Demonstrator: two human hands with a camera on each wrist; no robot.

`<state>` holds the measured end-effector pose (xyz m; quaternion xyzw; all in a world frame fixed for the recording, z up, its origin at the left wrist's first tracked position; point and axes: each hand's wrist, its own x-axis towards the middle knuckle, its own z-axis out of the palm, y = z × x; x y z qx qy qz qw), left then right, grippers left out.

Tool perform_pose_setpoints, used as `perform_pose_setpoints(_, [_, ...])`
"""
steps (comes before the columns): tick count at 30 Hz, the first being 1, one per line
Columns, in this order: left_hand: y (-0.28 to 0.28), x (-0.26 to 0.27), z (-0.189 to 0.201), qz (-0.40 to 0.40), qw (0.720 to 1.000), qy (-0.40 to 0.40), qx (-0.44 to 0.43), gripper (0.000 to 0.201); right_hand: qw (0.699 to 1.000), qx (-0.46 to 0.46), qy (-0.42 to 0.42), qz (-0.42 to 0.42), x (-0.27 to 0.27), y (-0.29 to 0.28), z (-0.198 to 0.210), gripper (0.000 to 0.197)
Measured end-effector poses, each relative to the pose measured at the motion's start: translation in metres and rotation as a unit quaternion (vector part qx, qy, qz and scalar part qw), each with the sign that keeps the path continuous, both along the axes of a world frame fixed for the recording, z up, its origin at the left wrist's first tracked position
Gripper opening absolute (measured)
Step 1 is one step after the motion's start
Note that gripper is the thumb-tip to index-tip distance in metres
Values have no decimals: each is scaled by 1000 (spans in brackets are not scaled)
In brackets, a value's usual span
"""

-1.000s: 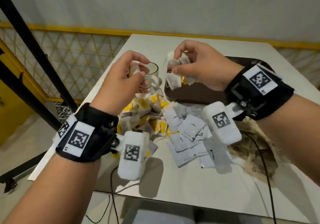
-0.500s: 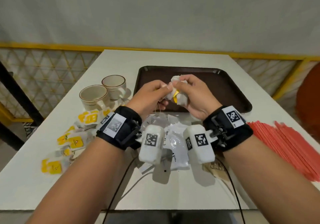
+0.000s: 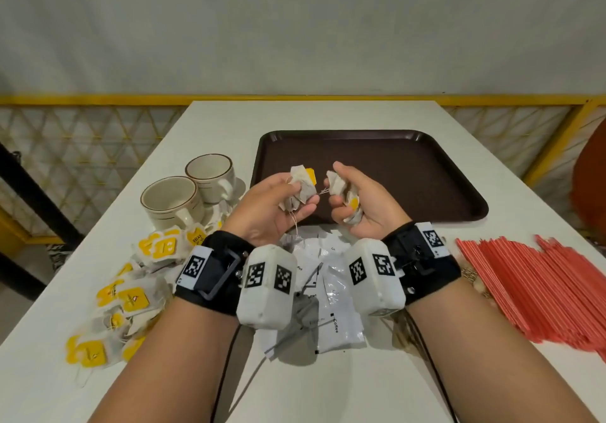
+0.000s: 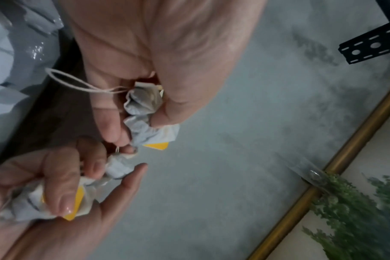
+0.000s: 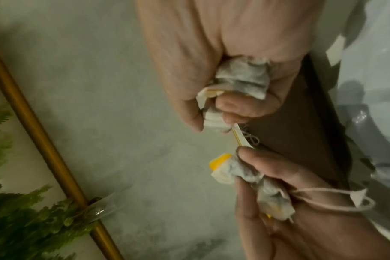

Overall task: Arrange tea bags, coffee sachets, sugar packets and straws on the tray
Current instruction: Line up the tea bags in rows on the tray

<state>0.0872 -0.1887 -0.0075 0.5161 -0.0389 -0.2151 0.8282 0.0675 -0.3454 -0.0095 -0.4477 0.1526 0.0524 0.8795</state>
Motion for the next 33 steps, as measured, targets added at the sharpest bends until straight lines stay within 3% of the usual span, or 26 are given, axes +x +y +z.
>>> perform_pose_setpoints(3, [3,-2,-4,9,1000,-3,8,11,999,-38,-15,-2,-6,-3,3,8])
perform_pose_setpoints(8, [2,-5,-6,-5,1000,-4,-1,5,979,-185,-79,42,-20,-10,5,20])
perform_pose_setpoints(11, [0,-7,-6,-17,999,-19,-21,7,966,-226,-93,83,-23,-8,1,25])
perform_pose_setpoints(16, [3,-6,-5,-10,999,-16,-26,17,965,-200,-122,120,-26,-4,-1,27])
perform_pose_setpoints(20, [6,-5,-4,-25,999,4,-48,21,979,-135,-103,116,-25,-4,1,32])
perform_pose_setpoints(23, [7,-5,-3,-32,998,18,-59,19,981,-138,-84,110,-26,-5,1,36])
perform_pose_setpoints(29, [7,-3,-5,-21,994,51,-94,20,989,-83,-79,94,-24,-6,0,28])
perform_pose_setpoints(33, [6,-3,-6,-19,998,23,-51,15,974,-162,-118,103,-27,-3,-1,24])
